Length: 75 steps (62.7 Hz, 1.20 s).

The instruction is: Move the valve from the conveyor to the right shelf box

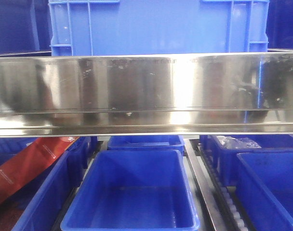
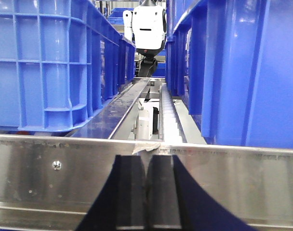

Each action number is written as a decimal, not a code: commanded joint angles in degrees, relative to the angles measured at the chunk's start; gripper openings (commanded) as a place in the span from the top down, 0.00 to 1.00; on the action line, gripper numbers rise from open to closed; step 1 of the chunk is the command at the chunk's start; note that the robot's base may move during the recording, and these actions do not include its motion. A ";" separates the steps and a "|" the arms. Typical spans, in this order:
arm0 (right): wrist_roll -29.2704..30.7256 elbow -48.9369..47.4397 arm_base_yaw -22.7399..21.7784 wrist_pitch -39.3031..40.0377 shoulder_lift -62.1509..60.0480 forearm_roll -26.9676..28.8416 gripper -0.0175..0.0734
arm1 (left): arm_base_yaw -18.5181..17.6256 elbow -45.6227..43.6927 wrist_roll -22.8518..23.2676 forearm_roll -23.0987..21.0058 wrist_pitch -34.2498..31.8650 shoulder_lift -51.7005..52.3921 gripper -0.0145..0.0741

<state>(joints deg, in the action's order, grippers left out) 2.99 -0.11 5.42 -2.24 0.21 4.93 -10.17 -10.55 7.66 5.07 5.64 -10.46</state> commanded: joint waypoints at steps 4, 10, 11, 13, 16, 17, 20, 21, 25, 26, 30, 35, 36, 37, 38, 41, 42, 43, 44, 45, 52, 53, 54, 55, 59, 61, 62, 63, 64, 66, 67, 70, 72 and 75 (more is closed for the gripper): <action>0.10 0.11 -0.32 1.36 -0.21 -0.27 0.99 | 0.87 5.08 -1.64 -2.46 -0.64 5.97 0.96; 0.10 0.11 -0.32 1.36 -0.21 -0.27 0.99 | 0.87 8.70 -5.92 -5.85 -1.47 10.46 0.96; 0.10 0.11 -0.32 1.36 -0.21 -0.27 0.99 | 0.87 9.21 -6.04 -5.85 -1.79 10.46 0.96; 0.10 0.11 -0.32 1.36 -0.21 -0.27 0.99 | 0.87 10.24 -6.04 -5.85 -2.85 10.46 0.96; 0.10 0.11 -0.32 1.36 -0.21 -0.27 0.99 | 0.87 10.55 -6.04 -5.85 -6.28 10.46 0.96; 0.10 0.11 -0.32 1.36 -0.21 -0.27 0.99 | 0.87 10.55 -6.04 -5.85 -7.23 10.46 0.96; 0.10 0.11 -0.32 1.36 -0.21 -0.27 0.99 | 0.87 10.55 -6.04 -5.85 -5.31 10.46 0.96; 0.10 0.11 -0.32 1.36 -0.21 -0.27 0.99 | 0.87 10.55 -6.04 -5.85 -5.31 10.46 0.96; 0.10 0.11 -0.32 1.36 -0.21 -0.27 0.99 | 0.87 10.55 -6.04 -5.85 -5.96 10.46 0.96; 0.10 0.11 -0.32 1.36 -0.21 -0.27 0.99 | 0.87 10.55 -6.04 -5.85 -6.07 10.46 0.96; 0.10 0.11 -0.32 1.36 -0.21 -0.27 0.99 | 0.87 10.55 -6.04 -5.85 -6.20 10.46 0.96; 0.10 0.11 -0.32 1.36 -0.21 -0.27 0.99 | 0.87 10.55 -6.04 -5.85 -6.63 10.46 0.96; 0.10 0.11 -0.32 1.36 -0.21 -0.27 0.99 | 0.87 10.55 -6.04 -5.85 -6.63 10.46 0.96; 0.10 0.11 -0.32 1.36 -0.21 -0.27 0.99 | 0.87 10.55 -6.04 -5.85 -6.63 10.46 0.96; 0.10 0.11 -0.32 1.36 -0.21 -0.27 0.99 | 0.87 10.55 -6.04 -5.85 -6.63 10.46 0.96; 0.10 0.11 -0.32 1.36 -0.21 -0.27 0.99 | 0.87 10.55 -6.04 -5.85 -6.63 10.46 0.96; 0.10 0.11 -0.32 1.36 -0.21 -0.27 0.99 | 0.87 10.55 -6.04 -5.85 -6.63 10.46 0.96; 0.10 0.11 -0.32 1.36 -0.21 -0.27 0.99 | 0.87 10.55 -6.04 -5.85 -6.63 10.46 0.96; 0.10 0.11 -0.32 1.36 -0.21 -0.27 0.99 | 0.87 10.55 -6.04 -5.85 -6.63 10.46 0.96; 0.10 0.11 -0.32 1.36 -0.21 -0.27 0.99 | 0.87 10.55 -6.04 -5.85 -6.63 10.46 0.96; 0.10 0.11 -0.32 1.36 -0.21 -0.27 0.99 | 0.87 10.55 -6.04 -5.85 -6.63 10.46 0.96; 0.10 0.11 -0.32 1.36 -0.21 -0.27 0.99 | 0.87 10.55 -6.04 -5.85 -6.63 10.46 0.96; 0.10 0.11 -0.32 1.36 -0.21 -0.27 0.99 | 0.87 10.55 -6.04 -5.85 -6.63 10.46 0.96; 0.10 0.11 -0.32 1.36 -0.21 -0.27 0.99 | 0.87 10.55 -6.04 -5.85 -6.63 10.46 0.96; 0.10 0.11 -0.32 1.36 -0.21 -0.27 0.99 | 0.87 10.55 -6.04 -5.85 -6.63 10.46 0.96; 0.10 0.11 -0.32 1.36 -0.21 -0.27 0.99 | 0.87 10.55 -6.04 -5.85 -6.63 10.46 0.96; 0.10 0.11 -0.32 1.36 -0.21 -0.27 0.99 | 0.87 10.55 -6.04 -5.85 -6.63 10.46 0.96; 0.10 0.11 -0.32 1.36 -0.21 -0.27 0.99 | 0.87 10.55 -6.04 -5.85 -6.63 10.46 0.96; 0.10 0.11 -0.32 1.36 -0.21 -0.27 0.99 | 0.87 10.55 -6.04 -5.85 -6.63 10.46 0.96; 0.10 0.11 -0.32 1.36 -0.21 -0.27 0.99 | 0.87 10.55 -6.04 -5.85 -6.63 10.46 0.96; 0.10 0.11 -0.32 1.36 -0.21 -0.27 0.99 | 0.87 10.55 -6.04 -5.85 -6.63 10.46 0.96; 0.10 0.11 -0.32 1.36 -0.21 -0.27 0.99 | 0.87 10.55 -6.04 -5.85 -6.63 10.46 0.96; 0.10 0.11 -0.32 1.36 -0.21 -0.27 0.99 | 0.87 10.55 -6.04 -5.85 -6.63 10.46 0.96; 0.10 0.11 -0.32 1.36 -0.21 -0.27 0.99 | 0.87 10.55 -6.04 -5.85 -6.63 10.46 0.96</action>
<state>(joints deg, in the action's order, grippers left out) 2.99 0.01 5.42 -2.14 0.21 4.93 -9.55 0.08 1.65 -0.54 0.53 -0.33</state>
